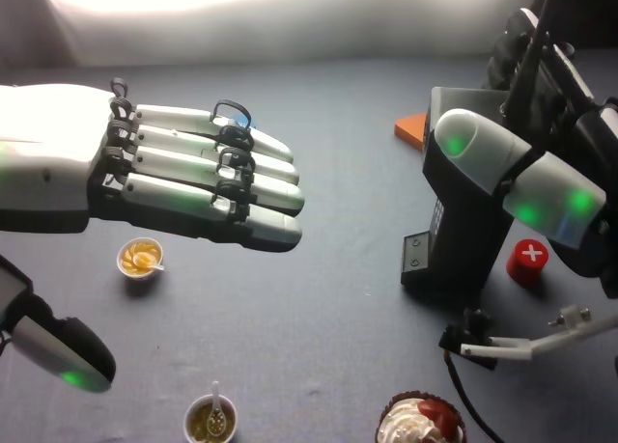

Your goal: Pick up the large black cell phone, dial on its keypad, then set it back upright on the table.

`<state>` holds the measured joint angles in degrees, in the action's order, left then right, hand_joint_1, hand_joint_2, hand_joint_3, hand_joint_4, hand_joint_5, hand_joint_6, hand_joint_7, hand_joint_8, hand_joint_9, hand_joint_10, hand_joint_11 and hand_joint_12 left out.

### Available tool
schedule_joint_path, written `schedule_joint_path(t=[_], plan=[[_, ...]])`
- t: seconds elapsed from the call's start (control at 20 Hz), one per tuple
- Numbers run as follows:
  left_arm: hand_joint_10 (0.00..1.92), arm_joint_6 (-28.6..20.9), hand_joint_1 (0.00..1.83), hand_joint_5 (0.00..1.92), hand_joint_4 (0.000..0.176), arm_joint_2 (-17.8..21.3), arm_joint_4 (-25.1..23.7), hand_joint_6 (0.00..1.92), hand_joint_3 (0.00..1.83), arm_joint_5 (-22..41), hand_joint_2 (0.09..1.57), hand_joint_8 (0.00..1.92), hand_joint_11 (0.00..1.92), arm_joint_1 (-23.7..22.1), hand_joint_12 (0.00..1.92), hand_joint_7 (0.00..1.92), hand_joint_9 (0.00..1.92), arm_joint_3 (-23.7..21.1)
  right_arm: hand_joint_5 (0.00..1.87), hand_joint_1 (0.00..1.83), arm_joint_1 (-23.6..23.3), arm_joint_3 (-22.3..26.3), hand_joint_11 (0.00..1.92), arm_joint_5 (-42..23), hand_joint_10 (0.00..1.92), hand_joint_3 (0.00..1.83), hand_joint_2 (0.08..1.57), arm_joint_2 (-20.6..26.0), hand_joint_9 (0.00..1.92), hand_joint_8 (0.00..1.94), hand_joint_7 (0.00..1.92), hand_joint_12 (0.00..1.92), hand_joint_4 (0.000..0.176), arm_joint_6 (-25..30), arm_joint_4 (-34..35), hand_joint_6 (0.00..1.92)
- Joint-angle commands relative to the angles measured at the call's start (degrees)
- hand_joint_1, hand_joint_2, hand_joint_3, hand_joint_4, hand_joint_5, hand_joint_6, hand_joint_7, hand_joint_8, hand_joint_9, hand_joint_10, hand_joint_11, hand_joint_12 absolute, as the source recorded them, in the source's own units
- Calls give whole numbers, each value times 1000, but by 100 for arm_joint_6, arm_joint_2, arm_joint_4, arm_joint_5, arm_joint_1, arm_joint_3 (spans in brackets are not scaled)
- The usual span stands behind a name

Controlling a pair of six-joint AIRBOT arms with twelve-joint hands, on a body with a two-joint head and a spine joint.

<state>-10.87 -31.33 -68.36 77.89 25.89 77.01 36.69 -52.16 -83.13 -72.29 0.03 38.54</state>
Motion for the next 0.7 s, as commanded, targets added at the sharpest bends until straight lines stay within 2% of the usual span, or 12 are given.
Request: schedule_joint_path(t=[0.0, 0.35, 0.6, 0.65], plan=[[1, 7, 323, 173, 0, -5, 534, 2, 0, 364, 1081, 2, 0, -117, 320, 134, 113, -17, 0, 1019, 7, -7, 0, -543, 0, 1, 967, 40, 0, 0, 0, 0, 0, 64, -351, 0], [0, -72, 327, 162, 0, -4, 533, 1, 1, 394, 1086, 0, 0, -117, 285, 138, 116, -20, 0, 1024, 72, -12, 0, -523, 0, 15, 1004, 20, 0, 0, 0, 0, 0, 64, -351, 0], [4, -99, 338, 185, 0, -4, 521, 2, 0, 391, 1074, 2, 0, -116, 376, 161, 140, -20, 0, 1029, 70, -16, 0, -522, 0, 19, 1020, 4, 0, 0, 0, 0, 0, 64, -354, 0], [1, -99, 342, 166, 0, -4, 518, 1, 0, 389, 1076, 1, 0, -116, 345, 139, 120, -20, 0, 1051, 70, -18, 0, -522, 0, 22, 1034, 4, 0, 0, 0, 0, 0, 64, -354, 0]])
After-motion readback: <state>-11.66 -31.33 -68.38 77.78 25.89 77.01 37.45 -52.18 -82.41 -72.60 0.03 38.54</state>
